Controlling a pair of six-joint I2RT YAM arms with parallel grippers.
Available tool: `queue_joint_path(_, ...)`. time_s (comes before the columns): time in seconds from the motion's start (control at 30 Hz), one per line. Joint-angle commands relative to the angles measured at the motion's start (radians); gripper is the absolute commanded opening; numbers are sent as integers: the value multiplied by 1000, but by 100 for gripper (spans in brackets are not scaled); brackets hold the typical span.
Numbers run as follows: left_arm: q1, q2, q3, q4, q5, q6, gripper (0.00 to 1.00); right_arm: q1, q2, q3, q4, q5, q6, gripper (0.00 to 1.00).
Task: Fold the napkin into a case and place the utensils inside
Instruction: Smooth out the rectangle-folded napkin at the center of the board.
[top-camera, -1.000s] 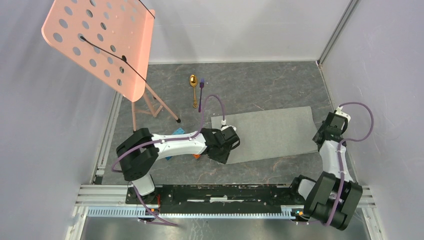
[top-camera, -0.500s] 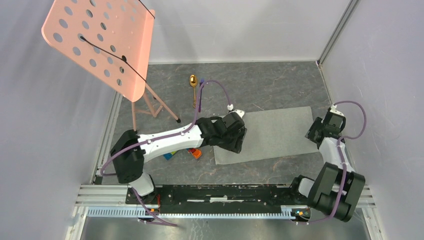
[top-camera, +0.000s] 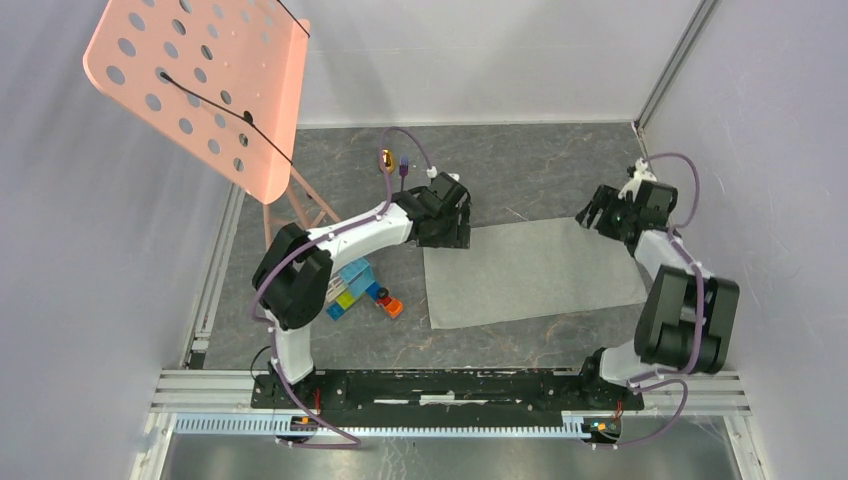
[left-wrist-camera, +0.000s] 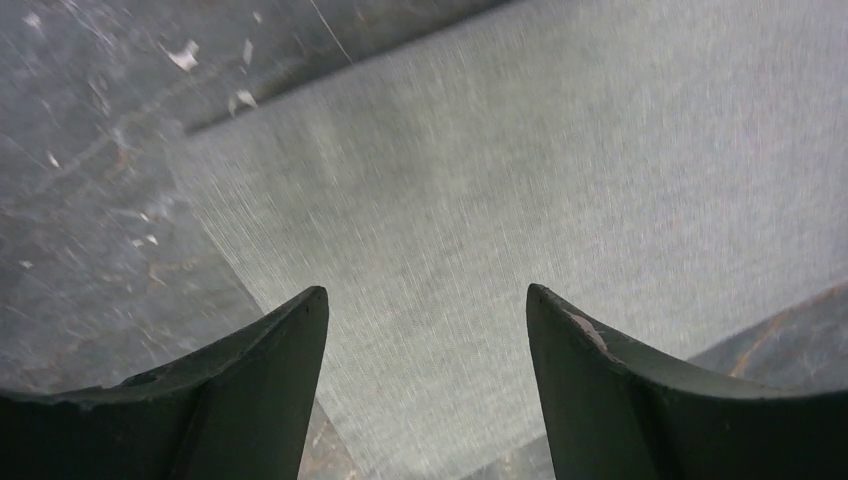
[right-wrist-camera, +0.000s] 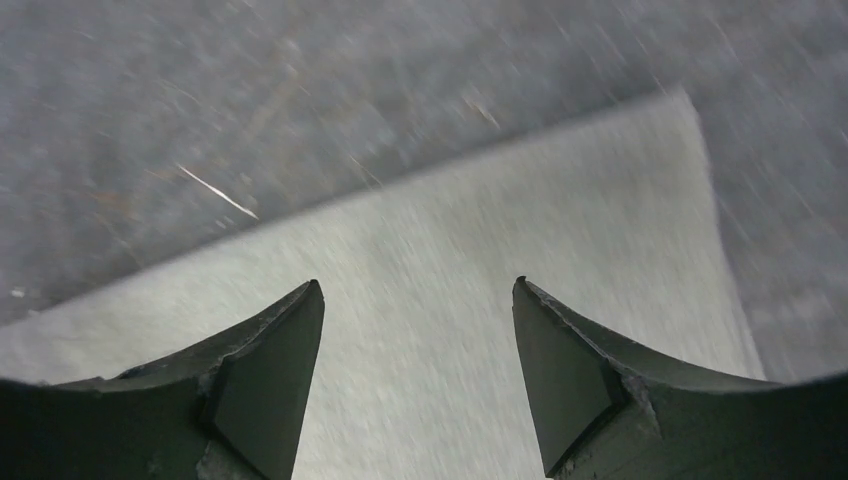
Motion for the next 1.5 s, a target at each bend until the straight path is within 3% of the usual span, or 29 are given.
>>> queue_joint_path(0.0,45,41,60,84,37,36,80,9,133,120,137,-202,42,75)
queue_joint_path(0.37,109,139,62,134,-1,25,82,1,322,224,178,-200,72,75)
queue_joint_path(0.73,150,191,23,128,-91,47,87,-38,504,359,105,-74,-44,74)
queue_joint_path(0.97,129,109,75,78,-52,91,89,-15,368,442,-42,-4,-82,76)
queue_joint_path(1.13,116,33,64,121,101,32,90,-13,248,378,-80,-36,-75,78)
queue_joint_path(1.27,119,54,41,142,127,9,91,-25,269,335,-76,-67,-85,77)
queue_joint_path(1.47,133,130,36,120,54,34,91,-65,338,334,-33,-87,-77,77)
